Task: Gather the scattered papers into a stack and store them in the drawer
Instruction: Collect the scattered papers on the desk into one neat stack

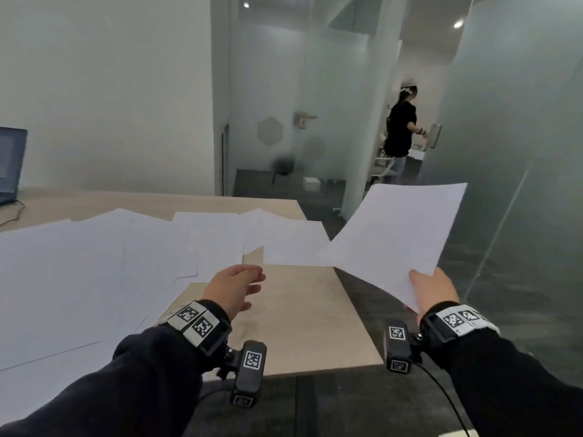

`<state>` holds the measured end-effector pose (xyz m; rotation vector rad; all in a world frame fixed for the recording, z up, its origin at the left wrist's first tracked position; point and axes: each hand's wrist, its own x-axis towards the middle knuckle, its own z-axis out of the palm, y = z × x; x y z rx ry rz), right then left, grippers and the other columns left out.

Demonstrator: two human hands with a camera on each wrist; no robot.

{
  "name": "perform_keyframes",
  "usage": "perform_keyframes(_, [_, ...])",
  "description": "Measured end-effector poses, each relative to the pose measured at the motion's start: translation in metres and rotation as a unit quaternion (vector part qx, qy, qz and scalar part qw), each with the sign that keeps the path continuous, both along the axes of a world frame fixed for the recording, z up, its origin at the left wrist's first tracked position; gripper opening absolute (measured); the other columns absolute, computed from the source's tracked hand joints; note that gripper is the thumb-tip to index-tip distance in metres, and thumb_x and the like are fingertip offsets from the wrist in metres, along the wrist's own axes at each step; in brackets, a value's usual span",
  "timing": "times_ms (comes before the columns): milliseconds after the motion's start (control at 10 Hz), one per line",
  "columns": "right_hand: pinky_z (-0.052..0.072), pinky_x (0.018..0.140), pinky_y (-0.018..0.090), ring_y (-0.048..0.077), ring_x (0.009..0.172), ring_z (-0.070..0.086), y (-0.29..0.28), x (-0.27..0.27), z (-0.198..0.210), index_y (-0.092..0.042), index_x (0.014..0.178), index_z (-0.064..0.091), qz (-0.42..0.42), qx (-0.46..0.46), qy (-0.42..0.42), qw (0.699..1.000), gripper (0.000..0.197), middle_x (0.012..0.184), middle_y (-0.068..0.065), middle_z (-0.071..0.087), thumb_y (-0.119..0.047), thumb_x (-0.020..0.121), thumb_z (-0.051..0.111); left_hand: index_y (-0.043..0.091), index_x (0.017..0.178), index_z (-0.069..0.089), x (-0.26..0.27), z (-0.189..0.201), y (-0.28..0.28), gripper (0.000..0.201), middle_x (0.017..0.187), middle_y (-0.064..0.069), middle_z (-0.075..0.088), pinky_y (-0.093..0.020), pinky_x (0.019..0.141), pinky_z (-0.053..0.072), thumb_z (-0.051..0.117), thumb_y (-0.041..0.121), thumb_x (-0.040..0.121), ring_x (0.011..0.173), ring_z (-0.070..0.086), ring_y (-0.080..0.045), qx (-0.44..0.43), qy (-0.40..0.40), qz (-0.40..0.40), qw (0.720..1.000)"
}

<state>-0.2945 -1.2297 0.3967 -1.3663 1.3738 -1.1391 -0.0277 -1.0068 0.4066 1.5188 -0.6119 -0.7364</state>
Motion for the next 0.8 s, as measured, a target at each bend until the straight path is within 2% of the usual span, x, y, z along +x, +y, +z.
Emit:
perform_keyframes(100, [0.055,0.058,0.039,0.035,0.068,0.066,-0.033,-0.010,-0.008,-0.012,0.111,0.062,-0.039,0.020,0.020,0.999,0.034,0.097,0.018,0.071,-0.019,0.081,0.046,0.021,0.098,0.072,0.007,-0.001,-0.036,0.021,0.110,0.002,0.072,-0.039,0.090,0.050,0.052,0.016,0.092,0.107,0.064,-0.018,0.014,-0.047,0.005,0.999])
perform_keyframes(200, [0.049,0.050,0.035,0.031,0.051,0.059,-0.058,-0.005,-0.025,-0.011,0.111,0.059,-0.069,0.047,-0.003,0.996,0.031,0.086,0.017,0.069,-0.013,0.084,0.044,0.020,0.110,0.072,0.015,-0.003,-0.075,0.027,0.126,0.003,0.065,-0.043,0.106,0.044,0.053,0.017,0.091,0.117,0.058,-0.018,0.047,-0.101,0.001,0.994])
perform_keyframes(300, [0.048,0.052,0.034,0.030,0.051,0.057,-0.077,0.008,-0.038,-0.012,0.111,0.058,-0.078,0.068,-0.022,0.994,0.030,0.081,0.014,0.067,-0.010,0.085,0.043,0.021,0.121,0.067,0.028,-0.008,-0.117,0.032,0.137,0.004,0.059,-0.040,0.112,0.037,0.053,0.018,0.092,0.126,0.052,-0.020,0.096,-0.167,-0.010,0.981])
perform_keyframes(400, [0.046,0.052,0.033,0.028,0.051,0.055,-0.091,0.018,-0.045,-0.013,0.109,0.059,-0.057,0.082,-0.039,0.994,0.029,0.080,0.014,0.067,-0.009,0.086,0.042,0.014,0.135,0.056,0.032,-0.010,-0.153,0.039,0.144,-0.003,0.051,-0.031,0.104,0.042,0.046,0.010,0.097,0.133,0.046,-0.025,0.200,-0.283,-0.067,0.936])
perform_keyframes(500, [0.043,0.050,0.030,0.026,0.047,0.051,-0.103,0.025,-0.046,-0.015,0.097,0.060,-0.038,0.095,-0.060,0.993,0.023,0.073,0.016,0.064,-0.006,0.087,0.041,0.008,0.144,0.043,0.027,-0.009,-0.174,0.042,0.151,-0.010,0.043,-0.026,0.102,0.039,0.038,0.007,0.102,0.139,0.039,-0.026,0.266,-0.361,-0.113,0.886])
perform_keyframes(600, [0.044,0.051,0.031,0.030,0.057,0.055,-0.111,0.027,-0.048,-0.016,0.105,0.059,-0.029,0.103,-0.084,0.991,0.025,0.080,0.016,0.065,-0.010,0.087,0.044,0.002,0.138,0.049,0.020,-0.004,-0.184,0.044,0.145,-0.016,0.049,-0.017,0.064,0.039,0.052,0.021,0.099,0.134,0.045,-0.031,0.304,-0.275,-0.132,0.903])
perform_keyframes(700, [0.040,0.048,0.027,0.028,0.059,0.053,-0.110,0.026,-0.051,-0.018,0.109,0.059,-0.004,0.119,-0.112,0.987,0.022,0.087,0.014,0.064,-0.012,0.091,0.048,0.004,0.138,0.049,0.017,-0.013,-0.189,0.041,0.146,-0.015,0.048,-0.018,0.076,0.042,0.047,0.022,0.102,0.136,0.043,-0.030,0.298,-0.282,-0.153,0.899])
perform_keyframes(800, [0.035,0.046,0.024,0.023,0.054,0.047,-0.103,0.030,-0.051,-0.021,0.108,0.060,0.051,0.142,-0.118,0.981,0.018,0.089,0.010,0.062,-0.012,0.095,0.049,0.008,0.137,0.049,0.015,-0.018,-0.188,0.035,0.145,-0.010,0.047,-0.023,0.101,0.033,0.038,0.017,0.105,0.136,0.041,-0.025,0.263,-0.257,-0.138,0.920])
